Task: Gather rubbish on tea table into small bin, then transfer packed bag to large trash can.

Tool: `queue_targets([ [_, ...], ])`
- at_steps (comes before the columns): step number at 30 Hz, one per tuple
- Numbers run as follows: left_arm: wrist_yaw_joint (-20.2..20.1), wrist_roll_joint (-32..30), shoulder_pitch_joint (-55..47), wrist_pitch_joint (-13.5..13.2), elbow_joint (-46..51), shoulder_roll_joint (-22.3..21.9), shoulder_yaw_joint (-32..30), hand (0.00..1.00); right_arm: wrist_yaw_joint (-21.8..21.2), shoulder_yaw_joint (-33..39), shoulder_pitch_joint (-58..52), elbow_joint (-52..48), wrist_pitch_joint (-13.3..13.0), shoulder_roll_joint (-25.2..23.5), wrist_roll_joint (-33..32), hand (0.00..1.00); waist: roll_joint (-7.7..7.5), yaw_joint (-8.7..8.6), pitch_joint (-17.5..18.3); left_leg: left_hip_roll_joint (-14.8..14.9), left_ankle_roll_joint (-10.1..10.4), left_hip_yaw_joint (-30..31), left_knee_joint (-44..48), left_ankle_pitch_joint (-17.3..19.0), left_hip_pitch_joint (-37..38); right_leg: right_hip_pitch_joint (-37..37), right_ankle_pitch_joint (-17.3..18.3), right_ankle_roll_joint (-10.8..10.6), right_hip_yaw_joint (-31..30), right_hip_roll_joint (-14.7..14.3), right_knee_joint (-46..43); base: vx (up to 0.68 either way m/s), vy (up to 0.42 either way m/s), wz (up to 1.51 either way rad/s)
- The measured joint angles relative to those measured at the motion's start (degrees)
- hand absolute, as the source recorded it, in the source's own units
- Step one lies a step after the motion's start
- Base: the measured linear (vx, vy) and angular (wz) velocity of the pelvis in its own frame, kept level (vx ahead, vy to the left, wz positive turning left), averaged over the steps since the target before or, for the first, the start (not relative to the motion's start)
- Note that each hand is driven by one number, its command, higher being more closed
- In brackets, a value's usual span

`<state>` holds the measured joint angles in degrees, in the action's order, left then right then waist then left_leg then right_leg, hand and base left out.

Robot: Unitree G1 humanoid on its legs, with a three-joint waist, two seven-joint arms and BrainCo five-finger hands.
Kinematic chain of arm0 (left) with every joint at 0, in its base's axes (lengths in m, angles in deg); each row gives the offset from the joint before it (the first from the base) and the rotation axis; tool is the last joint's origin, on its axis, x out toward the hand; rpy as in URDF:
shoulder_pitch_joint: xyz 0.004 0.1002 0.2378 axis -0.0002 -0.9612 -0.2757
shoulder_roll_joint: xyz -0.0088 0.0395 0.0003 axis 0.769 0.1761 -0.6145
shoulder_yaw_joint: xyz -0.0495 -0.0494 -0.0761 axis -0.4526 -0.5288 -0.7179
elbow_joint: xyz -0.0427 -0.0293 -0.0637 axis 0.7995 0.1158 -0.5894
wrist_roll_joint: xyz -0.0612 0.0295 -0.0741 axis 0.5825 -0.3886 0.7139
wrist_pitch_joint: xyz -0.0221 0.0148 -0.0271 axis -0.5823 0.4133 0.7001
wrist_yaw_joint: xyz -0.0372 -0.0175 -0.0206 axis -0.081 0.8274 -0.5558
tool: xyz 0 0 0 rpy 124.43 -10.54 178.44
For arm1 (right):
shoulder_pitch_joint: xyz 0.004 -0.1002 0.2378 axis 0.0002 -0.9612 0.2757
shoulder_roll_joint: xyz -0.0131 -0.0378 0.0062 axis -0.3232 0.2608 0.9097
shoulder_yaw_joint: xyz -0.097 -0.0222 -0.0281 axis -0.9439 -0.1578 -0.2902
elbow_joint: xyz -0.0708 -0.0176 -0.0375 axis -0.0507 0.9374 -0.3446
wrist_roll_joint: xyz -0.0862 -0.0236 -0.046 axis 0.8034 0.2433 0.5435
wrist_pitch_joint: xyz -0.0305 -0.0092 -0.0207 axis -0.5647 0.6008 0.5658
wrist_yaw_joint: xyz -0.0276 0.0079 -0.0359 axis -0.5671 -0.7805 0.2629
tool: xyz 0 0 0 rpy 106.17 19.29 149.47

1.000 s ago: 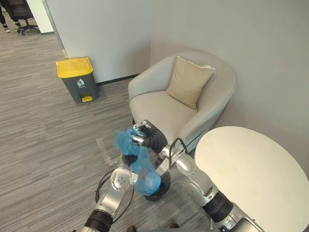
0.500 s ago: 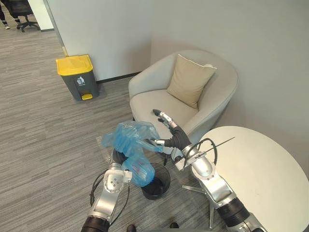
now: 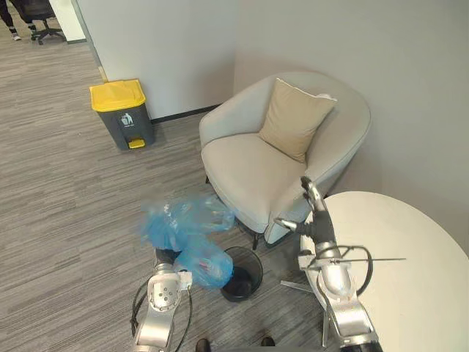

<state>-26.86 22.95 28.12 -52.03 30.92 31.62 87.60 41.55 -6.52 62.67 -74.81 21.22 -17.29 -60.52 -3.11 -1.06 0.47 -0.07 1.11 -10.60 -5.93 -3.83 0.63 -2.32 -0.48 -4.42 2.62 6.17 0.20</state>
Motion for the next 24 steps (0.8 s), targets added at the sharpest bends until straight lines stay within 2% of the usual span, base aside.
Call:
queue_targets([
  [4, -0.35, 0.88, -1.28, 0.01, -1.30, -1.71, -2.37, 1.00, -0.63, 2.47, -2.80, 6.96, 1.63, -0.88, -4.49, 0.00, 0.63, 0.19, -0.21, 0.44, 0.55, -0.35, -0.01, 0.83, 0.71, 0.10, 1.34, 0.35, 0.02, 0.10, -0.86, -0.01, 0.002, -0.01],
  [13, -3.04, 4.09, -1.11, 2.00, -20.20, -1.86, -6.43, 1.00, -1.81, 8.83, -3.22, 34.67, 6.39, -3.03, -11.09, 0.00, 0.92, 0.69, -0.06, 0.90, 0.71, 0.08, 0.00, 0.94, 1.77, 2.72, 0.79, 0.08, 1.57, -0.13, 1.14, 0.03, -0.009, 0.03],
  [24, -3.93, 8.61, -1.14, 2.56, -31.40, -3.69, -11.04, 1.00, -2.49, 11.22, -0.90, 42.58, 6.91, -3.10, -13.09, 0.00, 1.46, 1.32, -0.57, 1.01, 0.73, 0.22, -0.07, 0.94, 2.71, 4.20, 0.88, 0.14, 2.24, -0.21, 1.35, -0.02, -0.006, 0.03],
])
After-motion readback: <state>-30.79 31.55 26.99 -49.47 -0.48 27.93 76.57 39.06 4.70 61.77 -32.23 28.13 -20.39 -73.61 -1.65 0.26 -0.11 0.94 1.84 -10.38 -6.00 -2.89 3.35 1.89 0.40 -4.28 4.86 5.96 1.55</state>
